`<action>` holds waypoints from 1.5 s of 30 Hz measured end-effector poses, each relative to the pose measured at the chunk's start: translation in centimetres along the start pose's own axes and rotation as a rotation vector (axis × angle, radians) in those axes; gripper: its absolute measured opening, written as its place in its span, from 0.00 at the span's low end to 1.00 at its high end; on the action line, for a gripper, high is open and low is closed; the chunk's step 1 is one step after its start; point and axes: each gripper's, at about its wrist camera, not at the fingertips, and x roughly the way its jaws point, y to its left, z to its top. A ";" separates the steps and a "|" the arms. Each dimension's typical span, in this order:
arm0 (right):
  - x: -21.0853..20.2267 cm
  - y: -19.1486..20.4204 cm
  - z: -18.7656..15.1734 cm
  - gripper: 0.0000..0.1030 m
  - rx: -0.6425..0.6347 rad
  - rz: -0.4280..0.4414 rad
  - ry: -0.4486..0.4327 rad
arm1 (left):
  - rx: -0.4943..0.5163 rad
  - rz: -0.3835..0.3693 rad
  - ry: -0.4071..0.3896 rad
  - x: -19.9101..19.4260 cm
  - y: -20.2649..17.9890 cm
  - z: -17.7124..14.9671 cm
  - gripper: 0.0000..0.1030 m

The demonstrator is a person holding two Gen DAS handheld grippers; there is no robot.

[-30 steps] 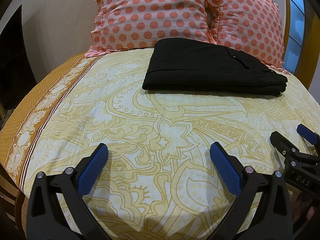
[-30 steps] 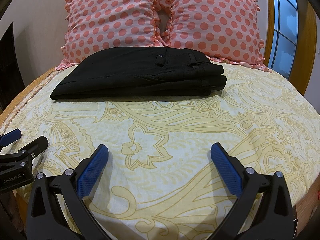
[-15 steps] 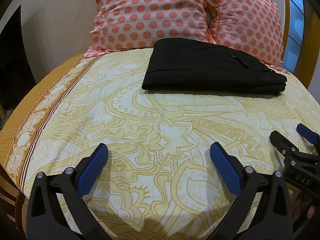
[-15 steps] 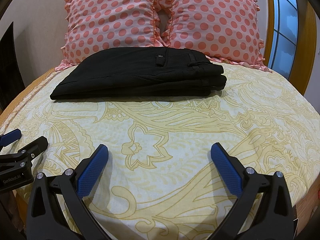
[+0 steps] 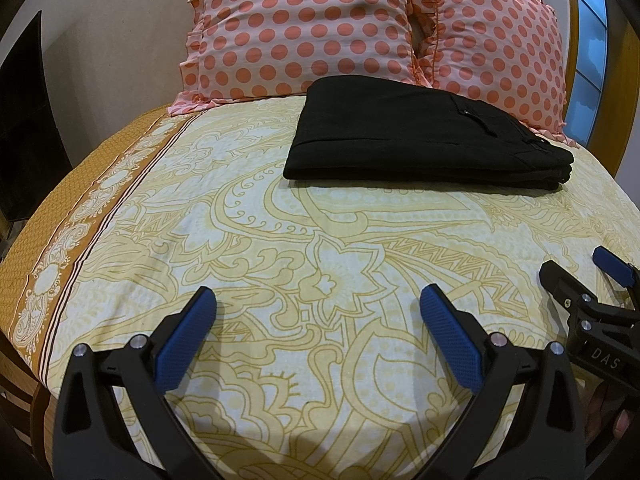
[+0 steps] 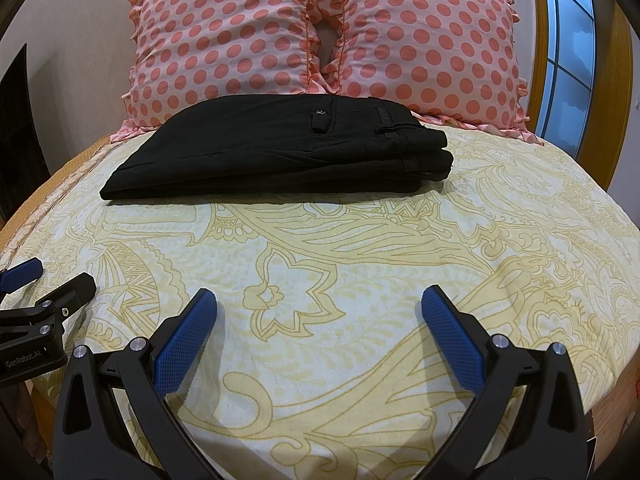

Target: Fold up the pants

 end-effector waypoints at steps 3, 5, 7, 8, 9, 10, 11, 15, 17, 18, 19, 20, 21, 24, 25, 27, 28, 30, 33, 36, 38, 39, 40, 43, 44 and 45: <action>0.0 0.0 0.0 0.99 0.000 0.000 -0.001 | 0.000 0.000 -0.001 0.0 0.0 0.0 0.98; 0.0 0.0 0.0 0.99 0.000 0.000 0.000 | 0.000 0.000 0.000 0.0 0.0 0.0 0.98; 0.0 0.0 0.0 0.99 0.000 0.000 0.000 | 0.000 0.000 -0.001 0.0 0.0 0.0 0.98; 0.0 0.0 0.0 0.99 0.000 0.000 -0.001 | 0.000 0.000 -0.001 0.0 0.0 0.0 0.98; 0.0 0.0 0.0 0.99 0.000 0.000 -0.001 | 0.000 0.000 0.000 0.0 0.0 0.0 0.98; 0.0 0.0 0.0 0.99 0.000 0.000 -0.001 | 0.000 0.000 0.000 0.0 0.0 0.0 0.98; 0.0 0.0 0.0 0.99 0.000 0.000 0.000 | 0.001 0.000 0.000 0.0 0.0 0.0 0.98; 0.0 0.0 0.0 0.99 0.001 0.000 -0.001 | 0.001 -0.001 0.001 0.0 0.0 0.0 0.98; 0.0 0.0 0.0 0.99 0.001 0.000 -0.001 | 0.000 0.001 0.000 0.0 -0.1 -0.1 0.98; 0.0 0.0 0.0 0.99 0.001 0.000 -0.001 | 0.000 0.000 0.001 0.0 -0.1 0.0 0.98; 0.0 0.0 0.0 0.99 0.001 -0.001 -0.001 | 0.000 0.001 0.001 0.0 -0.1 0.0 0.98; 0.0 0.0 0.0 0.99 0.001 -0.001 -0.001 | 0.000 0.000 0.002 0.0 -0.1 0.0 0.98; 0.0 0.0 0.0 0.99 0.001 0.000 -0.001 | 0.000 0.000 0.003 0.0 -0.1 0.0 0.98; 0.0 0.0 0.0 0.99 0.001 -0.001 -0.001 | 0.000 0.000 0.001 0.0 0.0 0.0 0.98; 0.0 0.0 0.0 0.99 0.001 -0.001 -0.001 | 0.001 0.000 0.001 0.0 0.0 0.0 0.98; 0.0 0.0 0.0 0.99 0.001 -0.001 -0.001 | -0.001 0.000 0.003 0.0 0.0 0.0 0.98; 0.0 0.0 0.0 0.99 0.001 -0.001 -0.001 | 0.001 0.000 0.005 0.0 0.0 0.0 0.98; 0.0 0.0 0.0 0.99 0.001 -0.001 -0.001 | 0.000 -0.001 0.010 0.0 -0.1 0.0 0.98; 0.0 0.0 0.0 0.99 0.001 -0.001 -0.002 | -0.001 -0.001 0.009 0.0 -0.1 0.0 0.98; 0.0 0.0 0.0 0.99 0.001 -0.001 -0.002 | 0.000 -0.002 0.009 0.0 0.0 0.1 0.98; 0.0 0.0 0.0 0.99 0.001 -0.001 -0.001 | 0.001 -0.002 0.010 0.0 0.0 0.1 0.98; 0.0 0.0 0.0 0.99 0.001 -0.001 -0.001 | 0.002 -0.003 0.012 -0.1 0.0 0.1 0.98; 0.0 0.0 0.0 0.99 0.001 -0.002 -0.001 | 0.003 -0.003 0.013 -0.1 -0.2 0.0 0.98; 0.0 0.0 0.0 0.99 0.001 -0.002 -0.002 | 0.005 -0.005 0.016 -0.1 -0.3 0.0 0.98; 0.0 0.0 0.0 0.99 0.002 -0.002 -0.002 | 0.006 -0.007 0.017 -0.1 -0.2 0.0 0.98; 0.0 0.0 0.0 0.99 0.001 -0.002 -0.002 | 0.008 -0.009 0.018 -0.1 -0.2 0.0 0.98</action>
